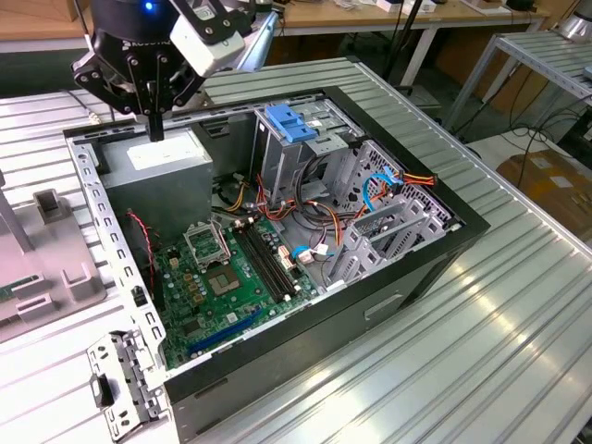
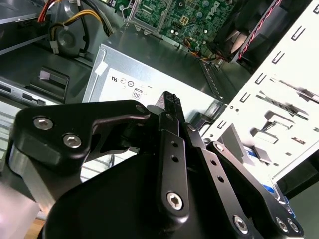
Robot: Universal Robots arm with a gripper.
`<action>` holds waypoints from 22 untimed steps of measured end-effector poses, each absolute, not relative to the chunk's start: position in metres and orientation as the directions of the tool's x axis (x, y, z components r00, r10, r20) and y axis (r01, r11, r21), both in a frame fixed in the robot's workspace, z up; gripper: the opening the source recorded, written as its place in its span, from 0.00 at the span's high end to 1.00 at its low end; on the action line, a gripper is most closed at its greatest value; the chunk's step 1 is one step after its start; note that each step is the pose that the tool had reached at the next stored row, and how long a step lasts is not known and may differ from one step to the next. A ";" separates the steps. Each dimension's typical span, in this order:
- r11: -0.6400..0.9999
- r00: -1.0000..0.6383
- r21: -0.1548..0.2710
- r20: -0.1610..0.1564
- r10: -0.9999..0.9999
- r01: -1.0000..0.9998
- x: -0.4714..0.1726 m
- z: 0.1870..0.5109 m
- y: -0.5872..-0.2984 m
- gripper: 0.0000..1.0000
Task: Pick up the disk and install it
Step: 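Reach for the disk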
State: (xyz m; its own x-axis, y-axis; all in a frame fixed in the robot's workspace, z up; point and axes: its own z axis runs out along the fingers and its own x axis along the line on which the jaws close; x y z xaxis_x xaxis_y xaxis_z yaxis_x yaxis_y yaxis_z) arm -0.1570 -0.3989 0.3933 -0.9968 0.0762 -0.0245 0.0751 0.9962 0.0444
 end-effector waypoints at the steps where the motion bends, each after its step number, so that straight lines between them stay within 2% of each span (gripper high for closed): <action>1: 0.996 -0.997 0.044 -0.024 0.076 0.075 -0.158 0.393 -0.399 0.89; 22: 0.996 -0.997 0.044 -0.024 0.076 0.075 -0.168 0.393 -0.399 0.89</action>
State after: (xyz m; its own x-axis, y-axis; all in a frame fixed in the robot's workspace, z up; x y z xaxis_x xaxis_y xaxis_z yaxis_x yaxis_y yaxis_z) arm -0.1684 -0.3989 0.3933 -0.9968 0.0762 -0.0244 0.0751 0.9962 0.0443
